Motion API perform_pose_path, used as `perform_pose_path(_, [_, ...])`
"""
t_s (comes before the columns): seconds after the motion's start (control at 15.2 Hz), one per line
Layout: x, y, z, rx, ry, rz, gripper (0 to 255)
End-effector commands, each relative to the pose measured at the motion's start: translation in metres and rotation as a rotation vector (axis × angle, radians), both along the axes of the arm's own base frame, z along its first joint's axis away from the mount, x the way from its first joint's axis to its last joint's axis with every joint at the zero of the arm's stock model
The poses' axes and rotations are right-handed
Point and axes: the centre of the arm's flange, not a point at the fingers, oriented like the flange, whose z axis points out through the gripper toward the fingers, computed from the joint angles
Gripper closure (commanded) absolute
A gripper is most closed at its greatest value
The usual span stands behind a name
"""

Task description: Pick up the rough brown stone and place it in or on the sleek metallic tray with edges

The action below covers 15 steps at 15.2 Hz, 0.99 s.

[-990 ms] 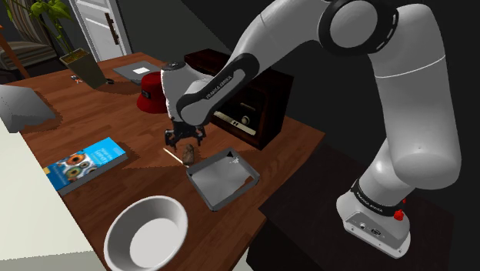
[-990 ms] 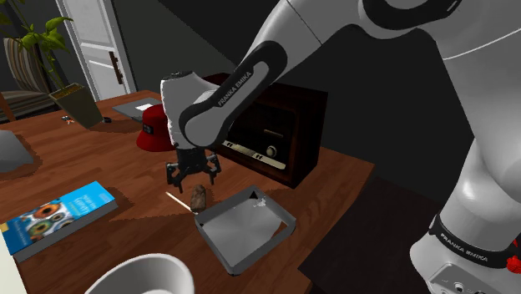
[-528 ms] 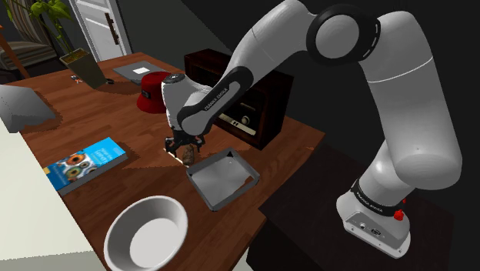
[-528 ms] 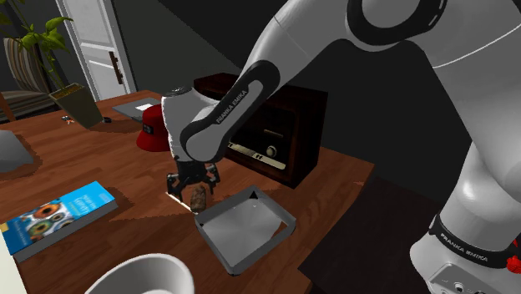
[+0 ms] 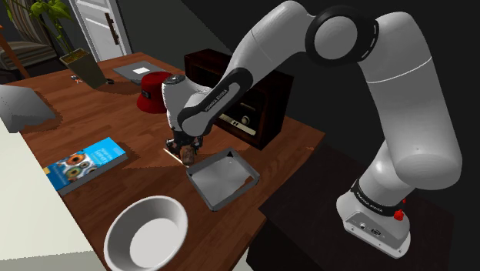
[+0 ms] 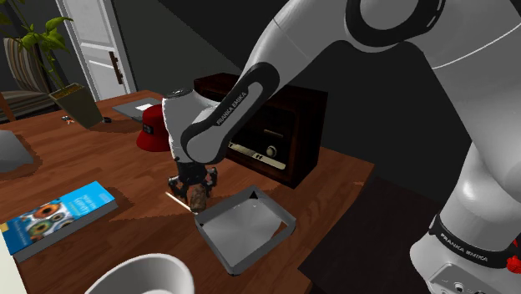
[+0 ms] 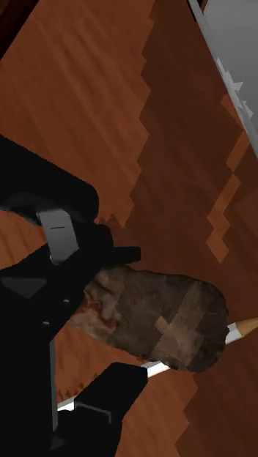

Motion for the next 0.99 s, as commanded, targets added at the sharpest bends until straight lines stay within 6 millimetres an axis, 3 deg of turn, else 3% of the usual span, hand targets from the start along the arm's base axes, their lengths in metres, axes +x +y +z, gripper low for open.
perform_pose_path(0.0, [0.0,0.0,0.0,0.0,0.0,0.0,255])
perform_pose_path(0.53, [0.004,0.0,0.007,0.005,-0.012,0.001,255])
perform_pose_path(0.59, [0.004,0.0,0.007,0.005,-0.012,0.001,0])
perform_pose_path(0.79, [0.002,-0.029,0.03,0.037,-0.117,-0.185,0])
perform_pose_path(0.92, [0.001,-0.035,0.029,0.043,-0.137,-0.221,0])
